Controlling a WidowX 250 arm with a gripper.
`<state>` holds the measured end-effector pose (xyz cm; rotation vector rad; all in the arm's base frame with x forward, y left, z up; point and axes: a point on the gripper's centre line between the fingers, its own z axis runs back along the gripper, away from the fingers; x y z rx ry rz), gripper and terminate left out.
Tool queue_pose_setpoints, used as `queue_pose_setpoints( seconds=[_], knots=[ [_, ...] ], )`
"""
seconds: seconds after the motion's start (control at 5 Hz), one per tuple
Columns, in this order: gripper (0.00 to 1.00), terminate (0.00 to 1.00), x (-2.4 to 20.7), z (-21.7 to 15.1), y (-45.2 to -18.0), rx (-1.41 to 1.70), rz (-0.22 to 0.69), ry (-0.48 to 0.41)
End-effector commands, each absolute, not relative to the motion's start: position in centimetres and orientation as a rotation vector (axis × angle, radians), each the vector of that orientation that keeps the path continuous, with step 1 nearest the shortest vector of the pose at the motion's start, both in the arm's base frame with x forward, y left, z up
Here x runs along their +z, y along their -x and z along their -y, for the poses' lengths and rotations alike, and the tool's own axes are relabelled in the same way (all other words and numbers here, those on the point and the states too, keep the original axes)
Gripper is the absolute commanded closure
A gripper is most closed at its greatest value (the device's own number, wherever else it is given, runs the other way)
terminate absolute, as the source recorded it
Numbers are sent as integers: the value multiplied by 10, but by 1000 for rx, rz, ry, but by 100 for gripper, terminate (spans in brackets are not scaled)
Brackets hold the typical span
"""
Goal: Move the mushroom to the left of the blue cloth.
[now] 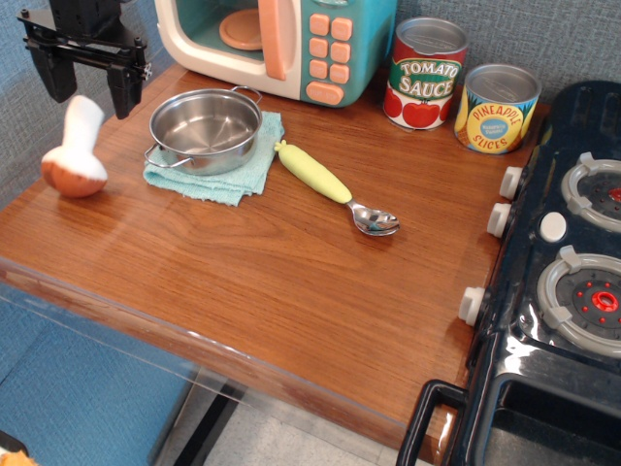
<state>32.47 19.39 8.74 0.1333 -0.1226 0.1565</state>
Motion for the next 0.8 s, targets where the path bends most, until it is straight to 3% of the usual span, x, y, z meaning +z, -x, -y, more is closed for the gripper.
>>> queue_pose_setpoints(
  seconds=[0.0, 0.4, 0.6],
  knots=[
    [0, 0, 122, -185, -325, 79, 214, -140],
    [0, 0, 117, -180, -331, 85, 233, -129],
    [0, 100, 117, -180, -331, 85, 233, -129]
  ],
)
